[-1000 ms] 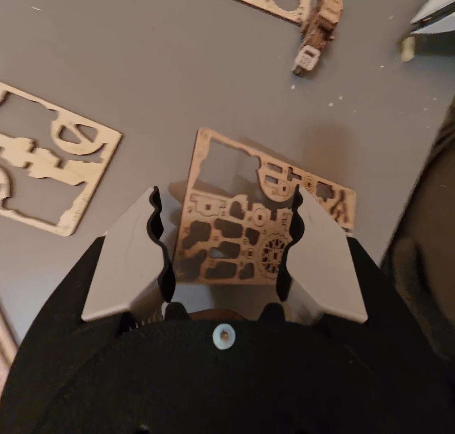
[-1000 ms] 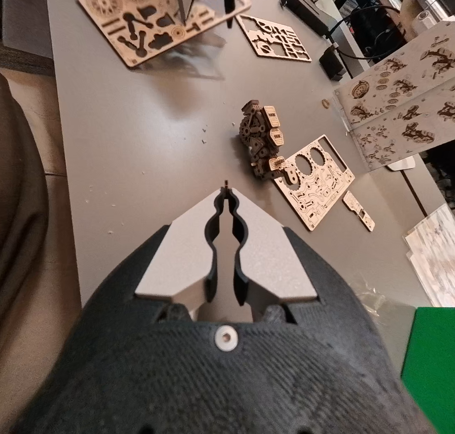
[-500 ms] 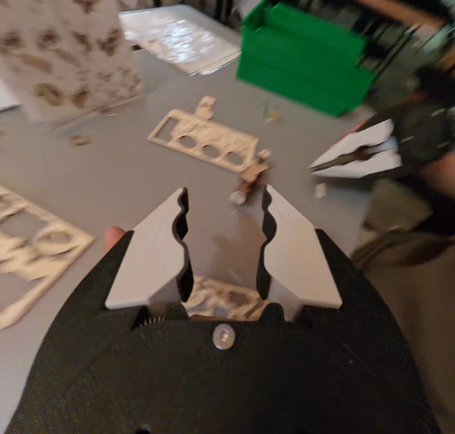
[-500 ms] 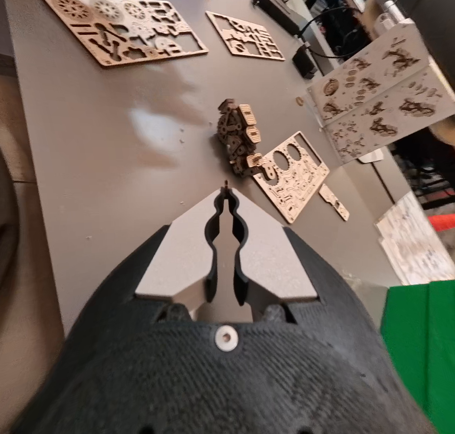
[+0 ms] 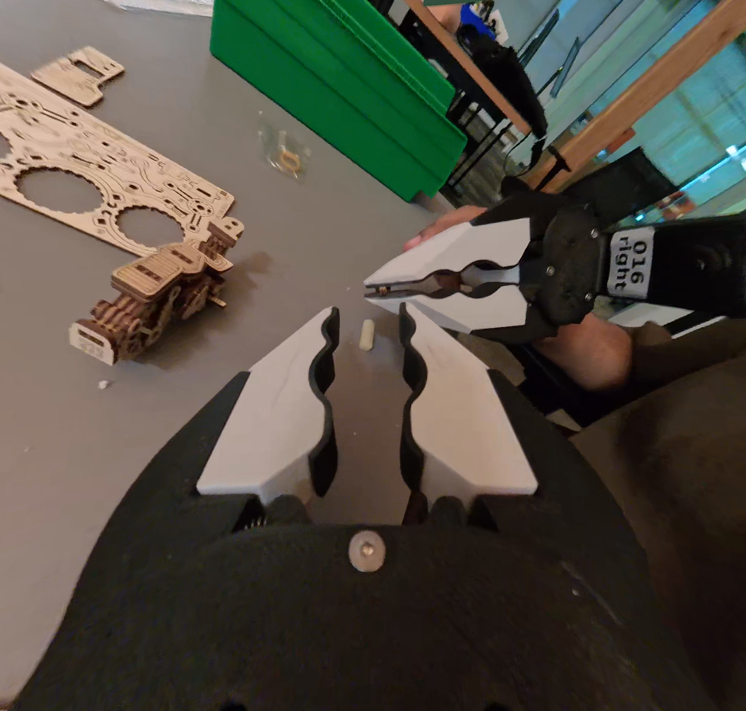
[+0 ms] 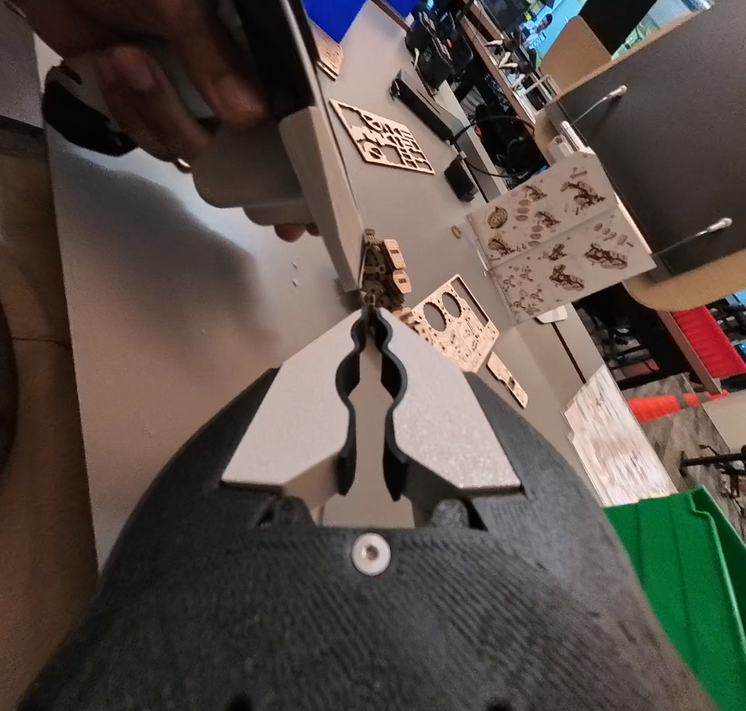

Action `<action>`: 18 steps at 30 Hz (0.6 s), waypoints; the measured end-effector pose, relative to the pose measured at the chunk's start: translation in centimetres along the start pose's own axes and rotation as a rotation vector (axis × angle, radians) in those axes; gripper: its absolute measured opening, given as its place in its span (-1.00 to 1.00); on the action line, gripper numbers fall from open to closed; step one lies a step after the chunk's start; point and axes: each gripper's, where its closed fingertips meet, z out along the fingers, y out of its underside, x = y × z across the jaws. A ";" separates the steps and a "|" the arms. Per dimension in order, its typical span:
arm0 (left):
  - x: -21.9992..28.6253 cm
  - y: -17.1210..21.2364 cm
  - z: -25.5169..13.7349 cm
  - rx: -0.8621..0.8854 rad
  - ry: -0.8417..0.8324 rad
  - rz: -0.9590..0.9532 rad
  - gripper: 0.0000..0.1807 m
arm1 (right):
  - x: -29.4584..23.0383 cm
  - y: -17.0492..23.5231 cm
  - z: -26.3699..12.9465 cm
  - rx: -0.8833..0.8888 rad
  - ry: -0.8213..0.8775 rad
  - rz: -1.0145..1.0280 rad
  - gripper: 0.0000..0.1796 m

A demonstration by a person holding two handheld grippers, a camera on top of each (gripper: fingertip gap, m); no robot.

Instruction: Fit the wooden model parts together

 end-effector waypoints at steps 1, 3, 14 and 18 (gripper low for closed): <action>0.1 -0.1 0.0 0.008 0.017 -0.021 -0.69 | -0.2 -0.1 0.1 0.006 -0.007 -0.004 -1.00; 0.1 -0.1 0.0 0.008 0.035 -0.037 -0.73 | -0.5 -0.2 0.3 0.006 -0.016 -0.016 -1.00; -0.1 0.4 0.1 -0.014 0.070 -0.059 -0.89 | -1.0 -0.5 0.6 0.032 -0.040 -0.017 -0.99; 0.1 0.6 0.1 -0.026 0.090 -0.056 -0.99 | -1.3 -0.4 0.7 0.035 -0.060 -0.013 -0.99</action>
